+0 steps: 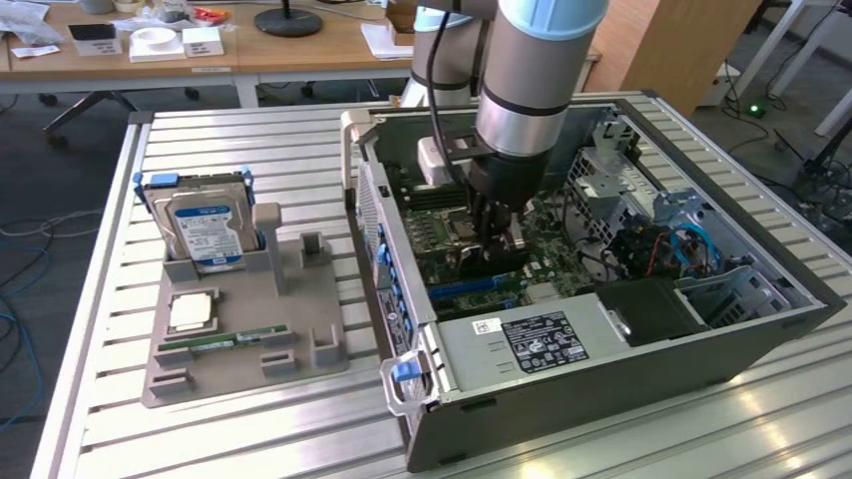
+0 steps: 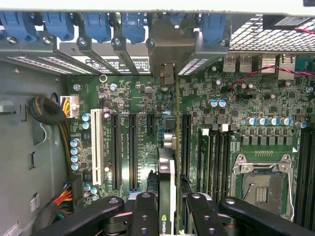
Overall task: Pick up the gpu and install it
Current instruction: 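Insert the gpu into the slot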
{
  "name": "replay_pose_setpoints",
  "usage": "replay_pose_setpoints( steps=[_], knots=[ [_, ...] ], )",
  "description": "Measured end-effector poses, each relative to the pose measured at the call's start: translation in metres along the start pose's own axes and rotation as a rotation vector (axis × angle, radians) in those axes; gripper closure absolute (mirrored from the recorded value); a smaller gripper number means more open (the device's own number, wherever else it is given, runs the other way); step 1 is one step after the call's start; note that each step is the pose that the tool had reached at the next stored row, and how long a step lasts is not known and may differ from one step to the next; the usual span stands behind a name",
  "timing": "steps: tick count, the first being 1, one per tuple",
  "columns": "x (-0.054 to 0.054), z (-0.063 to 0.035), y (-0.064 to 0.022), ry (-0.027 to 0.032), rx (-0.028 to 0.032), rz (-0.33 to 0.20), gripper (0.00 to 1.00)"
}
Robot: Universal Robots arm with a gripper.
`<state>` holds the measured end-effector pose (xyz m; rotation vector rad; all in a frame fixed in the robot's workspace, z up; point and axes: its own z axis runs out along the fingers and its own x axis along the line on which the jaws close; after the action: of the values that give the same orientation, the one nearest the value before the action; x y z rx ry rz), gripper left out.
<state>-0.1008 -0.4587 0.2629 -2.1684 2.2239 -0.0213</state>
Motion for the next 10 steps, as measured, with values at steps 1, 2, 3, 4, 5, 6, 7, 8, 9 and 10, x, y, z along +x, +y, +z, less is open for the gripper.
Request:
replay_pose_setpoints(
  steps=[1, 2, 3, 4, 5, 6, 7, 8, 9, 10],
  knots=[
    [0.0, 0.0, 0.0002, 0.0004, -0.0001, 0.0, 0.73],
    [0.0, 0.0, 0.0004, 0.0008, -0.0001, 0.0, 0.73],
    [-0.0001, 0.0, 0.0005, 0.0012, 0.0, 0.0, 0.73],
    [-0.0001, 0.0, 0.0008, 0.0016, 0.0, 0.0, 0.73],
    [-0.0001, 0.0, 0.001, 0.0021, 0.0, 0.0, 0.73],
    [-0.0001, 0.0, 0.0011, 0.0026, 0.0, 0.0, 0.73],
    [-0.0001, 0.0, 0.0013, 0.0029, 0.0, 0.0, 0.73],
    [-0.0002, 0.0001, 0.0016, 0.0034, 0.0001, 0.0, 0.73],
    [-0.0002, 0.0005, 0.0018, 0.0038, 0.0003, 0.0, 0.73],
    [-0.0003, 0.001, 0.0019, 0.0043, 0.0003, 0.0, 0.73]
  ],
)
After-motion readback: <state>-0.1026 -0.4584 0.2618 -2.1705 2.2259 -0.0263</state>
